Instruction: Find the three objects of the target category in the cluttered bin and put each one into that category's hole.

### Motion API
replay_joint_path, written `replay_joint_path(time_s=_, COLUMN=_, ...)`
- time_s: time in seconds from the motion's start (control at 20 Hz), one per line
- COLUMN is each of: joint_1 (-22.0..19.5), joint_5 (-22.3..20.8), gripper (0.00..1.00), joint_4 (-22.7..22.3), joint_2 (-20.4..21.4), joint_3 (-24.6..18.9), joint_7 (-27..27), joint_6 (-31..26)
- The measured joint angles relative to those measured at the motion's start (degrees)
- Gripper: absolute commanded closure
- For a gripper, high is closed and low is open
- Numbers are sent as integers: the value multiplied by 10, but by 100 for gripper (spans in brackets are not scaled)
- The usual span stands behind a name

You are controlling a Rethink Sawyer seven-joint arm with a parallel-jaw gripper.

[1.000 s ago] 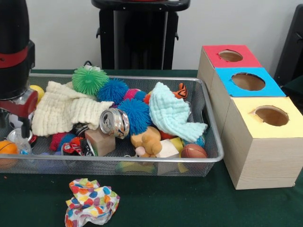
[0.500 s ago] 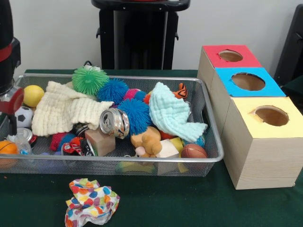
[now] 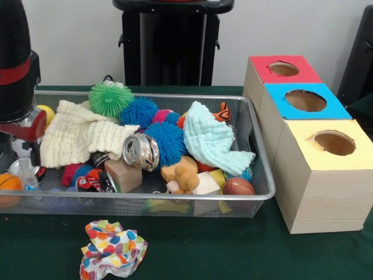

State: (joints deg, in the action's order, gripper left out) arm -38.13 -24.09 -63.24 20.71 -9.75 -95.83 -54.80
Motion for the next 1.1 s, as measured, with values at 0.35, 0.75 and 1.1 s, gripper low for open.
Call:
replay_joint_path(time_s=0.35, joint_1=-1, joint_5=0, gripper=0, joint_4=-21, joint_2=0, joint_3=-5, joint_7=0, joint_6=5)
replay_joint_path(time_s=0.75, joint_1=-2, joint_5=-2, gripper=0, joint_4=-28, joint_2=-3, joint_3=-5, joint_7=0, joint_6=52)
replay_joint_path(time_s=1.1, joint_1=-3, joint_5=-18, gripper=0, joint_4=-28, joint_2=-5, joint_3=-5, joint_7=0, joint_6=69)
